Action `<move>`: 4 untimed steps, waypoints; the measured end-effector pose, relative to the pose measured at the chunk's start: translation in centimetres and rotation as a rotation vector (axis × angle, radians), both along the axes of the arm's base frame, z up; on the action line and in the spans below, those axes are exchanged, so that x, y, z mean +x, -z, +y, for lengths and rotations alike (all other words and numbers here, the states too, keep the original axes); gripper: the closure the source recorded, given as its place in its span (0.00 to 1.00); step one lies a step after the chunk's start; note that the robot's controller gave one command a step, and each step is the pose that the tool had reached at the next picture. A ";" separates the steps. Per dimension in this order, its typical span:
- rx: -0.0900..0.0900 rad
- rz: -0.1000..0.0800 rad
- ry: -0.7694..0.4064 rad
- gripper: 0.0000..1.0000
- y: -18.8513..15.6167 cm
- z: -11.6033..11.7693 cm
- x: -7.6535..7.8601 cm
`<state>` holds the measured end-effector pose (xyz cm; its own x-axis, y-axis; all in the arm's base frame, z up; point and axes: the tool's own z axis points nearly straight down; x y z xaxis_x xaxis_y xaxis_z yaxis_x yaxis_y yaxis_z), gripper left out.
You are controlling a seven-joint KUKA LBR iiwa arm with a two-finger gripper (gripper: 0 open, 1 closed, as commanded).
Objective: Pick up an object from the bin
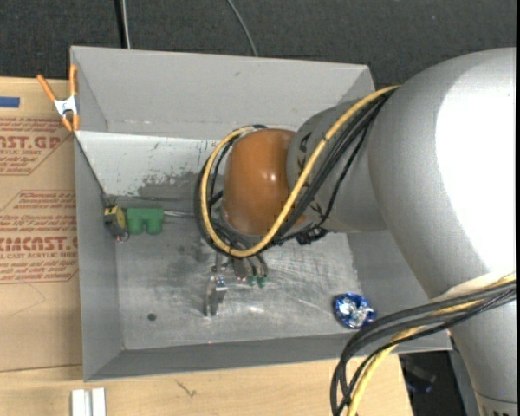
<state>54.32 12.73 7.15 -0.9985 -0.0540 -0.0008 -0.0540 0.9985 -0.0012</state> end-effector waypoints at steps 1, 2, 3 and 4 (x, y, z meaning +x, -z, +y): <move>0.005 -0.005 0.501 0.00 -5.6 4.0 4.3; 0.007 -0.010 0.361 0.00 -0.2 -6.2 -2.6; 0.005 -0.010 0.423 0.00 -6.0 -4.2 3.8; 0.000 -0.002 0.159 0.00 -1.0 -4.8 4.8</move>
Offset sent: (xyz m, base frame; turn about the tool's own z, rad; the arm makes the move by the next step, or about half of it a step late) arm 0.0415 0.0381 0.0545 0.5021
